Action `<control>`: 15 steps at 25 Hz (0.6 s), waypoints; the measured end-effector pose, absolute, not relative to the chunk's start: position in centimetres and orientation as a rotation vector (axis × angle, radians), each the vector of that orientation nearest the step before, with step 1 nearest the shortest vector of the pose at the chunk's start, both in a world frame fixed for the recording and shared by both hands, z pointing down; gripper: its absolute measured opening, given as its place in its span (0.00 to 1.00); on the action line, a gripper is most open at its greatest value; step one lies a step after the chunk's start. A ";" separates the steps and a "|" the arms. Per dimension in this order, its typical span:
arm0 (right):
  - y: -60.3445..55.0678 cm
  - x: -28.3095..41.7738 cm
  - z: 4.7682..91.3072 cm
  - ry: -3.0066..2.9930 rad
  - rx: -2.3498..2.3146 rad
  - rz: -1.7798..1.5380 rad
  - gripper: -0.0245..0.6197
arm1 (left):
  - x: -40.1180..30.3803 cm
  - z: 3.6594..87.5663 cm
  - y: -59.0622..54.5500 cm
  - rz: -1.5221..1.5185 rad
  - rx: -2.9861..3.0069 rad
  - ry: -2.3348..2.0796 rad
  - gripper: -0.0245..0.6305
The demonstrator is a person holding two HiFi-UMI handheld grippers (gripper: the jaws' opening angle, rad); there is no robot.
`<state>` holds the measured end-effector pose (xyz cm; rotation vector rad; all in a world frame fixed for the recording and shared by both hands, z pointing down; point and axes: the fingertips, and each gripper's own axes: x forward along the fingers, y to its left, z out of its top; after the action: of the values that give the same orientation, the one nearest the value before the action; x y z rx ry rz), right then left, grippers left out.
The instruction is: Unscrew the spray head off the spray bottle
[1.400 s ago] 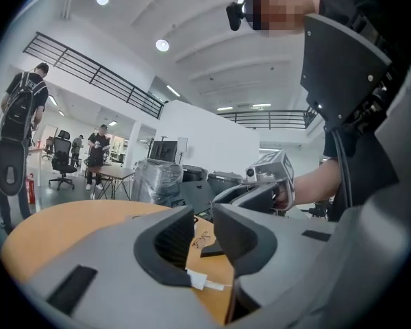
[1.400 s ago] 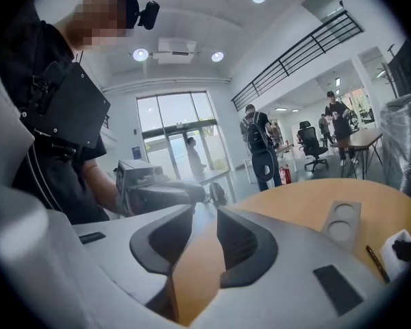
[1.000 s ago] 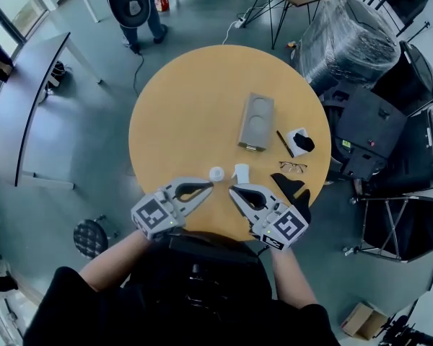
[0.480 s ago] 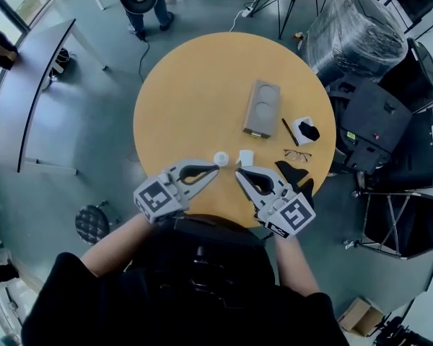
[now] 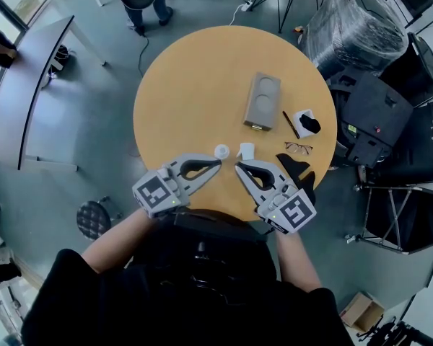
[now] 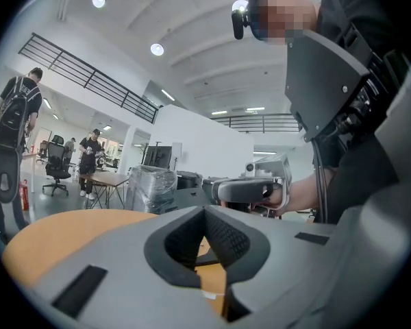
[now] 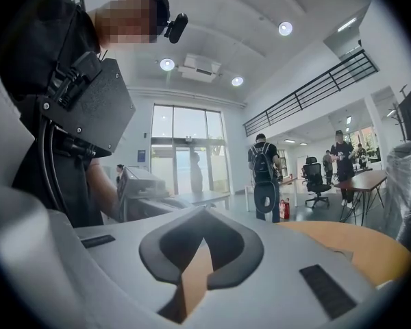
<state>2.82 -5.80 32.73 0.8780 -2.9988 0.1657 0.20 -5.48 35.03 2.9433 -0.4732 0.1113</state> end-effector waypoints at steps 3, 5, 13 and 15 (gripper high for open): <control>-6.1 3.2 32.8 -3.022 0.897 0.222 0.04 | 0.4 35.0 -5.4 0.107 2.950 -0.464 0.04; -6.1 3.3 32.7 -3.024 0.900 0.230 0.04 | 0.5 34.8 -5.3 0.095 2.954 -0.453 0.04; -5.9 3.1 32.9 -3.015 0.881 0.215 0.04 | 0.8 34.7 -5.1 0.069 2.973 -0.417 0.04; -5.9 3.1 33.0 -3.008 0.878 0.213 0.04 | 0.9 34.8 -5.0 0.062 2.971 -0.414 0.04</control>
<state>3.14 -5.86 33.00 0.8779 -3.0083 0.2126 0.91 -5.05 34.76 2.9709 -0.4138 0.0625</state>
